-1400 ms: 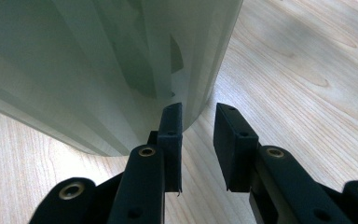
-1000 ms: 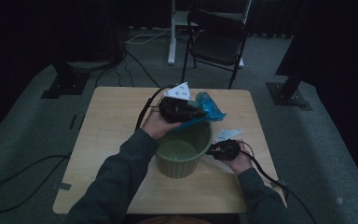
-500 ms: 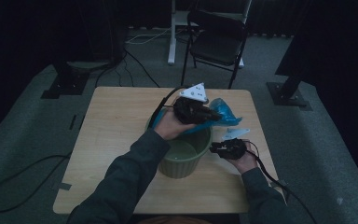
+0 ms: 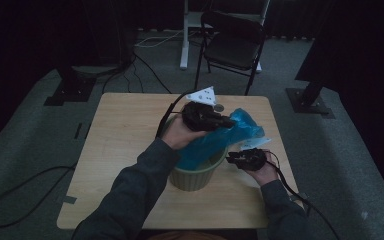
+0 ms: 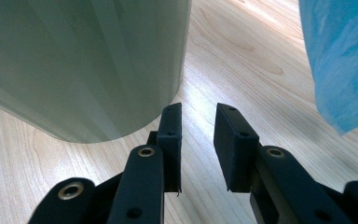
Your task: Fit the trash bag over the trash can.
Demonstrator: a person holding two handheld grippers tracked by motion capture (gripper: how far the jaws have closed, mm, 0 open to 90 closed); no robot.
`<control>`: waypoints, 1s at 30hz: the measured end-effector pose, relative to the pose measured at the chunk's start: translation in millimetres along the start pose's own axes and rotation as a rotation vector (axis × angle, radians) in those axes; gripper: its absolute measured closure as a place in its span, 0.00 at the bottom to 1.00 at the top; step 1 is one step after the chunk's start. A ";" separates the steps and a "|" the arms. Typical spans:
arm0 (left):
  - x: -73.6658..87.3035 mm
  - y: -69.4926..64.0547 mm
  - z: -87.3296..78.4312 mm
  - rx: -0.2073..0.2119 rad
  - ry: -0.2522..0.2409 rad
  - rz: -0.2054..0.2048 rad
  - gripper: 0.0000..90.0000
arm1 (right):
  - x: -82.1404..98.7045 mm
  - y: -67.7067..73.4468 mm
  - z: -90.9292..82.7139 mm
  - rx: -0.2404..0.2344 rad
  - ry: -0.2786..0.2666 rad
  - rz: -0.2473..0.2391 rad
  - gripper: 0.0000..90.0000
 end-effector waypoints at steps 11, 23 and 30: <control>24.4 9.4 -18.8 -0.045 0.031 -0.036 0.97 | -2.3 -2.6 -12.1 0.015 -0.042 0.017 0.79; 43.1 12.6 -28.2 -0.059 0.042 -0.064 0.96 | -21.0 9.5 -38.1 0.020 -0.138 0.001 0.79; 46.2 13.3 -31.7 -0.060 0.050 -0.063 0.96 | -33.1 18.0 -50.1 0.020 -0.191 -0.012 0.79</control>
Point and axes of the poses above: each handheld gripper's, and its own axes: z roughly forward along the jaws, x roughly out of its underside, y roughly to its left, the point moved 4 cm from there along z, roughly forward along the jaws, and after that the axes turned 12 degrees about z, right-handed, at the moved point
